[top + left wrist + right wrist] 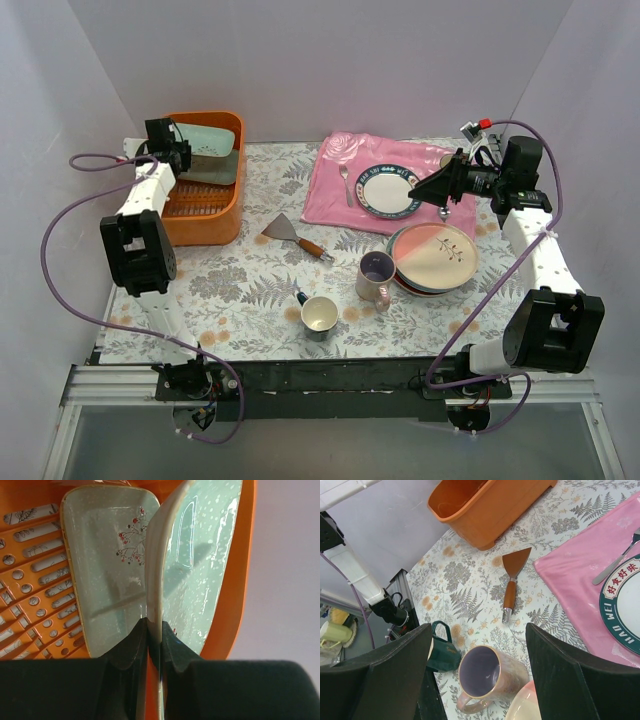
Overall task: Place the mixed dishes into the plastic bin
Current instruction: Place the plate in the plastic bin.
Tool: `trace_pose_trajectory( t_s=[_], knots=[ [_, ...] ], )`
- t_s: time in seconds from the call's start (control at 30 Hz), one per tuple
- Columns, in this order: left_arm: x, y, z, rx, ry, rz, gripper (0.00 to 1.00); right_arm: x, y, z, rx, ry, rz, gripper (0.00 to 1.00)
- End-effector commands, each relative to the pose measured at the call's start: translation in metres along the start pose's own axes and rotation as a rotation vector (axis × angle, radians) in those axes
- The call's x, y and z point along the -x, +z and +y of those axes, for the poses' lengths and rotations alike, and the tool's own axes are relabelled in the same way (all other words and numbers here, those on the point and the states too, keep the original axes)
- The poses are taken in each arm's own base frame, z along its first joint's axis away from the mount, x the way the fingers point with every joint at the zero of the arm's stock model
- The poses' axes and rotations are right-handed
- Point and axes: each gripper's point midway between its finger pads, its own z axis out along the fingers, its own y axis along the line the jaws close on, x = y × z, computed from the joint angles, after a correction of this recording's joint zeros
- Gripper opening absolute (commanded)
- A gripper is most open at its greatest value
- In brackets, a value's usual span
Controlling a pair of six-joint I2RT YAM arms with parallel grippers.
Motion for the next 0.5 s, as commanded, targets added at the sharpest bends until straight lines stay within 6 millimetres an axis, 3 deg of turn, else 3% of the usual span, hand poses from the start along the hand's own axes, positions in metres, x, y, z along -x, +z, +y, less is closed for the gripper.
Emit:
trace_pose_trajectory(
  t_s=[0.0, 0.47],
  knots=[
    [0.028, -0.029, -0.076, -0.197, -0.120, -0.061, 0.00, 0.009, -0.006, 0.010, 0.011, -0.059, -0.022, 0.83],
    [0.015, -0.004, -0.055, -0.143, -0.124, -0.035, 0.00, 0.009, -0.007, 0.006, 0.003, -0.050, -0.027, 0.83]
  ],
)
